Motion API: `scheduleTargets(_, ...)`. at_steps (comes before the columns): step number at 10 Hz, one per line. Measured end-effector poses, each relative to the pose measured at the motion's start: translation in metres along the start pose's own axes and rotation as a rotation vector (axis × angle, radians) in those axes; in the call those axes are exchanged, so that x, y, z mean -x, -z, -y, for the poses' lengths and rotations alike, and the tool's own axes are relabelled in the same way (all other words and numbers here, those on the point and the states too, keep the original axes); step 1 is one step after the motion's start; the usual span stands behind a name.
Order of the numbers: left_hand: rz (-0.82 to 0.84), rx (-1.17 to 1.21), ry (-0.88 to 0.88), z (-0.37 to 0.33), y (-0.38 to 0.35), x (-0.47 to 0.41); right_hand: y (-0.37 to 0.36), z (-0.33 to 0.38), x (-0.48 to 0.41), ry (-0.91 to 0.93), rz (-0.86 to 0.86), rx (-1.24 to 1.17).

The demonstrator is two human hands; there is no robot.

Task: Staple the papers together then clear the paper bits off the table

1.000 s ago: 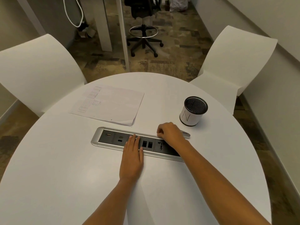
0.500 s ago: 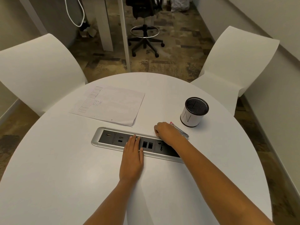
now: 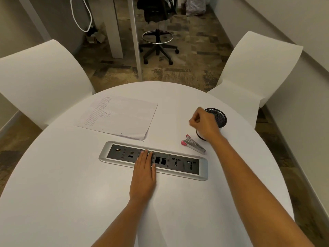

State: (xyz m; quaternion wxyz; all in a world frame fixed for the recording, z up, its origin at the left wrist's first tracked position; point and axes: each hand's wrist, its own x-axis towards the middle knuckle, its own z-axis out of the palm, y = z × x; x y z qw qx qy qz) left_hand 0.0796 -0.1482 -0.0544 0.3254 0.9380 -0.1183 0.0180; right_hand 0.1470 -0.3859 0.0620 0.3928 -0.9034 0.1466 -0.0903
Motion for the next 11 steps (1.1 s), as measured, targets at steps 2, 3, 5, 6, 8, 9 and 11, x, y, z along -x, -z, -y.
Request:
scheduleTargets(2,0.0,-0.001,-0.003,-0.001,0.001,0.0,0.04,-0.015,-0.018,-0.098,-0.178,0.201)
scheduleTargets(3,0.005,-0.003,-0.007,-0.001,0.0,0.0,0.048,-0.019,-0.025,-0.146,-0.133,0.3)
scheduleTargets(5,0.004,-0.008,-0.011,0.0,0.0,0.0,0.053,-0.019,-0.03,-0.186,-0.027,0.493)
scheduleTargets(6,0.007,-0.018,-0.022,0.001,-0.001,0.0,0.054,-0.017,-0.026,-0.15,-0.113,0.447)
scheduleTargets(8,0.052,-0.078,-0.067,0.004,-0.001,0.001,0.055,-0.011,-0.013,-0.093,-0.178,0.457)
scheduleTargets(9,0.089,-0.158,-0.103,0.009,0.002,0.006,0.053,-0.015,0.001,-0.068,-0.164,0.554)
scheduleTargets(11,0.051,-0.201,-0.067,0.015,0.025,0.017,0.055,-0.018,0.033,-0.088,-0.216,0.426)
